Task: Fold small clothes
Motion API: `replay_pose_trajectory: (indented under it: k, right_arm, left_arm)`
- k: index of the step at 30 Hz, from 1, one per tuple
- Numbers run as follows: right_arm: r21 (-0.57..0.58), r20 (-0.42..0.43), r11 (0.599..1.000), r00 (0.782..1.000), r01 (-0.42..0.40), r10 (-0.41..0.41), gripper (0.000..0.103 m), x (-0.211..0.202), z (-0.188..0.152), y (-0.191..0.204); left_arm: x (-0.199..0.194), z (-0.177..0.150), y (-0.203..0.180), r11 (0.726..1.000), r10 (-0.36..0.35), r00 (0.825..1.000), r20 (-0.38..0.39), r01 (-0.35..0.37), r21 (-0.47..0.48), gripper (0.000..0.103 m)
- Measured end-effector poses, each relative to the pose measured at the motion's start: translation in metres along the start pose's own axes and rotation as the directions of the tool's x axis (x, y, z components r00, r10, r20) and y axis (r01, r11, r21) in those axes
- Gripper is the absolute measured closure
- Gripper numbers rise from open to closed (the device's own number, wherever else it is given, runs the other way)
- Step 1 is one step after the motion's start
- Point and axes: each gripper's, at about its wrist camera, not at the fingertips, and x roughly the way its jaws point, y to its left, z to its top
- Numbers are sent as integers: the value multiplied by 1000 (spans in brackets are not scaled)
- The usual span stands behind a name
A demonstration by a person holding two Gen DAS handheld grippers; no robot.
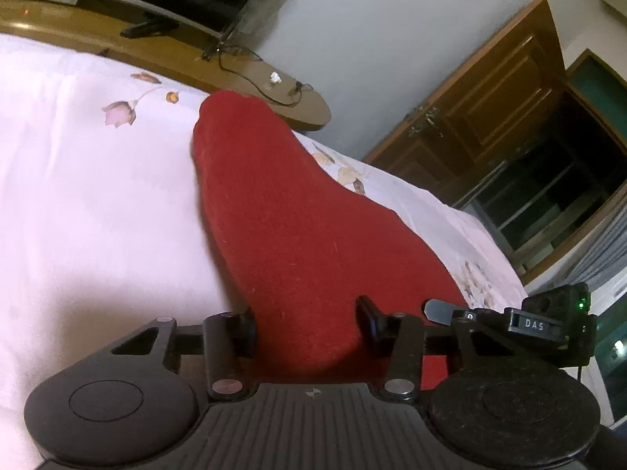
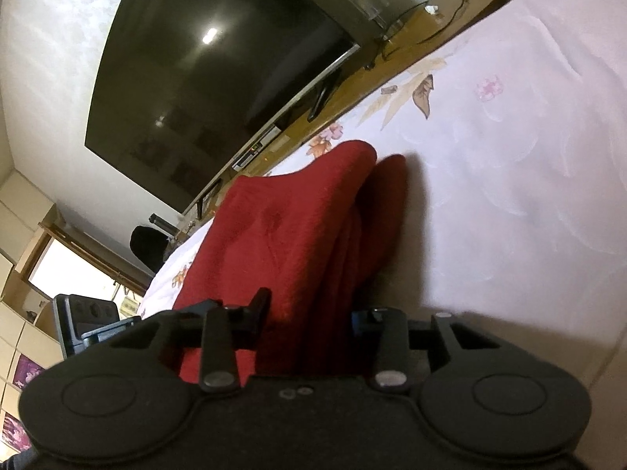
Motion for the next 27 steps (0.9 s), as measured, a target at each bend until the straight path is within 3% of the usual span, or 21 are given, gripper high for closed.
replay_pose_trajectory:
  k: [13,20,27]
  right_arm:
    - [-49,53,998,998,-32,35,68,-16,8,40]
    - [-75,56,995,996,-60,64,68,-5,-2,92]
    - [-112,0,986,992,-124,125,68,54,-18,155]
  left_arm:
    - [-55,14,-17,999,-37,998,58,36,29,58]
    - [-129,16,0,1000,-14,995,95,13,18,58]
    - [-216,14,54,999,39,991,130,-33,-42,58]
